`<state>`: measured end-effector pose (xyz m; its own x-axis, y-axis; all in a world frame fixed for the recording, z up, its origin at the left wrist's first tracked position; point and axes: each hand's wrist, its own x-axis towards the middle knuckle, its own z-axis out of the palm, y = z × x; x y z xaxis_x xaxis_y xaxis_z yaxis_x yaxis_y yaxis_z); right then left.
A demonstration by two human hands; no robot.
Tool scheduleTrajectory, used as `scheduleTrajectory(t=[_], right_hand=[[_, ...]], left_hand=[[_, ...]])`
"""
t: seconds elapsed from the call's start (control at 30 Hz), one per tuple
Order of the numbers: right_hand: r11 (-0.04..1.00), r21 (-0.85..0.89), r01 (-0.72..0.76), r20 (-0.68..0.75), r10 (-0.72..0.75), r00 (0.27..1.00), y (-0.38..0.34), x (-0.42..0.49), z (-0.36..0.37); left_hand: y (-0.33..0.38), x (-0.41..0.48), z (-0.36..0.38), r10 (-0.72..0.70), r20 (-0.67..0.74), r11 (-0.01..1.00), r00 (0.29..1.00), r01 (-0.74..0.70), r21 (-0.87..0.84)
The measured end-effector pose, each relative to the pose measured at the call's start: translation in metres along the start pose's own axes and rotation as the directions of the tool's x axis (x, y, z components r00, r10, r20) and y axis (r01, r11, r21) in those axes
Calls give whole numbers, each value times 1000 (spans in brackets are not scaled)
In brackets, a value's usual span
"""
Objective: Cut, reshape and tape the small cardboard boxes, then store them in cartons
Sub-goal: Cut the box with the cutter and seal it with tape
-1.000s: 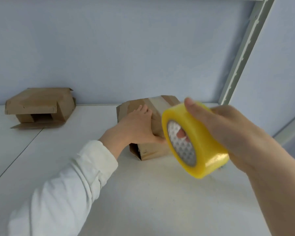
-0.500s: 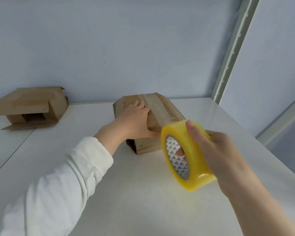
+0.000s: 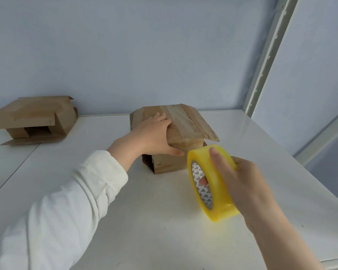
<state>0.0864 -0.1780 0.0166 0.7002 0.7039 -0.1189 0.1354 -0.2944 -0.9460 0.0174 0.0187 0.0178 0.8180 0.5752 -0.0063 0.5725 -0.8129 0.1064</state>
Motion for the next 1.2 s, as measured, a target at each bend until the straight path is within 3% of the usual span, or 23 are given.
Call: scheduleTrajectory(t=[0.13, 0.3, 0.5, 0.6, 0.73, 0.97, 1.03, 1.1, 1.13, 1.17, 1.2], right_hand=[[997, 78, -22, 83, 16, 996, -5, 4, 6], [963, 209, -170, 259, 113, 959, -12, 7, 20], [994, 91, 53, 149, -66, 987, -13, 13, 8], [998, 32, 53, 168, -57, 984, -3, 8, 12], [996, 81, -23, 175, 8, 985, -3, 13, 6], [992, 97, -75, 164, 58, 985, -6, 12, 11], [990, 117, -77, 160, 58, 985, -6, 12, 10], [991, 102, -83, 169, 64, 984, -6, 11, 9], [992, 94, -83, 182, 65, 981, -6, 11, 8], [992, 93, -83, 197, 63, 978, -6, 12, 8], [992, 98, -84, 213, 62, 975, -5, 13, 8]], left_hand=[[-5, 4, -10, -1, 15, 999, 1000, 1, 35], [-15, 10, -8, -37, -2, 997, 999, 38, 65], [-7, 10, -8, -53, -12, 997, 998, 54, 57], [-7, 9, -6, -68, -1, 995, 998, 68, 67], [-9, 12, -5, -74, 12, 996, 997, 73, 59], [-10, 6, 3, -70, -83, 998, 994, 71, 1], [-5, -10, 10, -128, -240, 982, 962, 88, -168], [12, -37, 24, -291, -478, 873, 829, 26, -487], [24, -49, 28, -380, -528, 786, 760, -36, -618], [34, -57, 32, -457, -485, 675, 746, -65, -735], [42, -58, 35, -499, -346, 511, 794, -52, -858]])
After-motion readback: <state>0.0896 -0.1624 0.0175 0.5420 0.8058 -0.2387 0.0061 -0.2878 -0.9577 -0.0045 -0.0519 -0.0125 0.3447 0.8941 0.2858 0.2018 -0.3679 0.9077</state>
